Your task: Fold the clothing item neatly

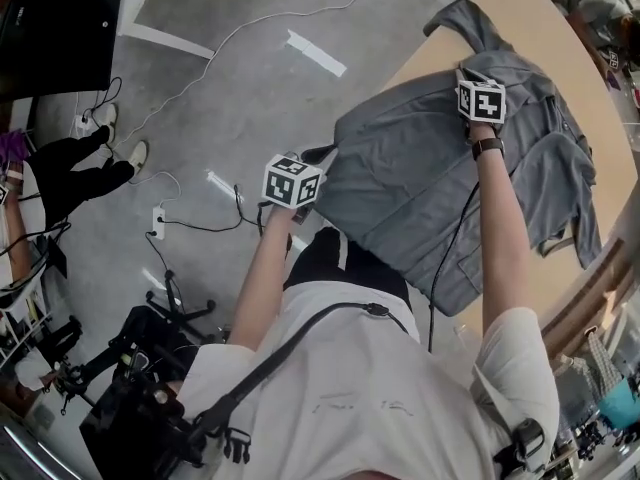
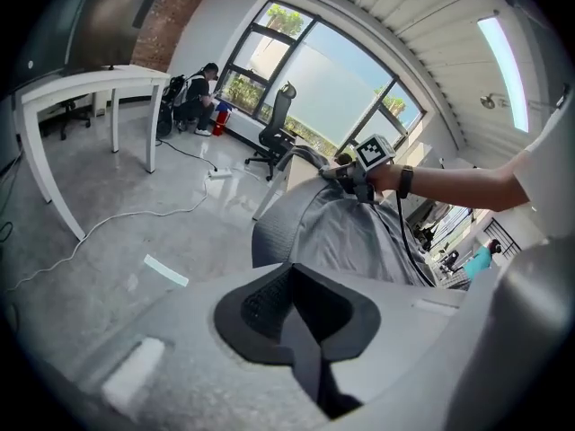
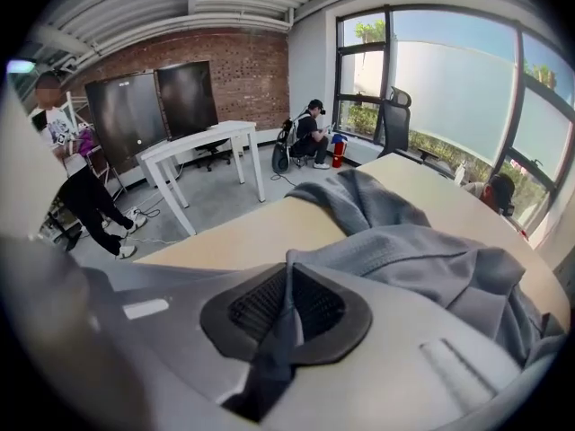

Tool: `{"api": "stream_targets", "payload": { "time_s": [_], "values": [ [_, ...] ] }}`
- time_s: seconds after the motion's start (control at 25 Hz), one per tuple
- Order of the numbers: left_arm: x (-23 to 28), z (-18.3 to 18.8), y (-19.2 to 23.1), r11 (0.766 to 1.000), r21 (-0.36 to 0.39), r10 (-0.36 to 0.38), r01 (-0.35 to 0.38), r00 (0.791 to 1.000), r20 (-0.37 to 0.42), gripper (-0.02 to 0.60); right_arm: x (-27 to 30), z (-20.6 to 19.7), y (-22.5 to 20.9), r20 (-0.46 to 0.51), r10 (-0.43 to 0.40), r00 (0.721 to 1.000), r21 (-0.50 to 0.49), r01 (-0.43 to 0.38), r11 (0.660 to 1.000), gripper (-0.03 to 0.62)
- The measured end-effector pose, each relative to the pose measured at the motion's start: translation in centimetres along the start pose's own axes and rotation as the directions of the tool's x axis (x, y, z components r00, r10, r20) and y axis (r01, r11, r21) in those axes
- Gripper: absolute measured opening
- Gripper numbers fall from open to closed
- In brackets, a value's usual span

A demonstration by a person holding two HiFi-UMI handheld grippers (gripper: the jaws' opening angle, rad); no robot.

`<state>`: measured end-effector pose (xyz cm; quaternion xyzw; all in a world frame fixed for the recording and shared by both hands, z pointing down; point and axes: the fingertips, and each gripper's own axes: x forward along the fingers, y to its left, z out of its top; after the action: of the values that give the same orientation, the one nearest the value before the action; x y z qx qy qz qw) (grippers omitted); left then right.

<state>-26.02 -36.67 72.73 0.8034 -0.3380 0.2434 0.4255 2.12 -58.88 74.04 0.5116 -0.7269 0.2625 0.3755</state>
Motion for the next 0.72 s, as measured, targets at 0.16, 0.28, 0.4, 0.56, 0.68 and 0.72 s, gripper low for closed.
{"api": "stream_targets", "payload": {
  "time_s": [0.16,0.28,0.4,0.56,0.68,0.72],
  "values": [
    [-3.2,1.9,-4.2,0.996,0.078,-0.044,0.04,0.998,0.053,0.005,-5.0,1.3,-0.5,0.109,0.017,0.994,-0.021,-0.015,1.0,0.025],
    [-5.0,2.4,-9.0,0.981,0.16,-0.117,0.109,0.992,0.046,0.005,-10.5,1.5,-2.6,0.182,-0.028,0.983,0.002,0.029,1.0,0.026],
    [-5.6,1.8,-14.6,0.951,0.233,-0.212,0.205,0.977,0.004,0.005,-15.4,0.1,-5.4,0.216,-0.085,0.973,0.049,0.076,0.996,0.028],
    [-4.4,-0.4,-23.1,0.883,0.291,-0.356,0.368,0.929,-0.095,0.005,-21.0,-4.3,-10.3,0.218,-0.178,0.96,0.143,0.149,0.978,0.031],
    [-2.9,-3.5,-28.8,0.819,0.327,-0.428,0.471,0.882,-0.198,0.005,-24.3,-8.8,-13.6,0.208,-0.257,0.944,0.236,0.206,0.95,0.031],
    [-2.4,-4.6,-30.3,0.799,0.339,-0.441,0.496,0.868,-0.23,0.005,-25.1,-10.3,-14.5,0.198,-0.279,0.939,0.265,0.223,0.938,0.031]
  ]
}}
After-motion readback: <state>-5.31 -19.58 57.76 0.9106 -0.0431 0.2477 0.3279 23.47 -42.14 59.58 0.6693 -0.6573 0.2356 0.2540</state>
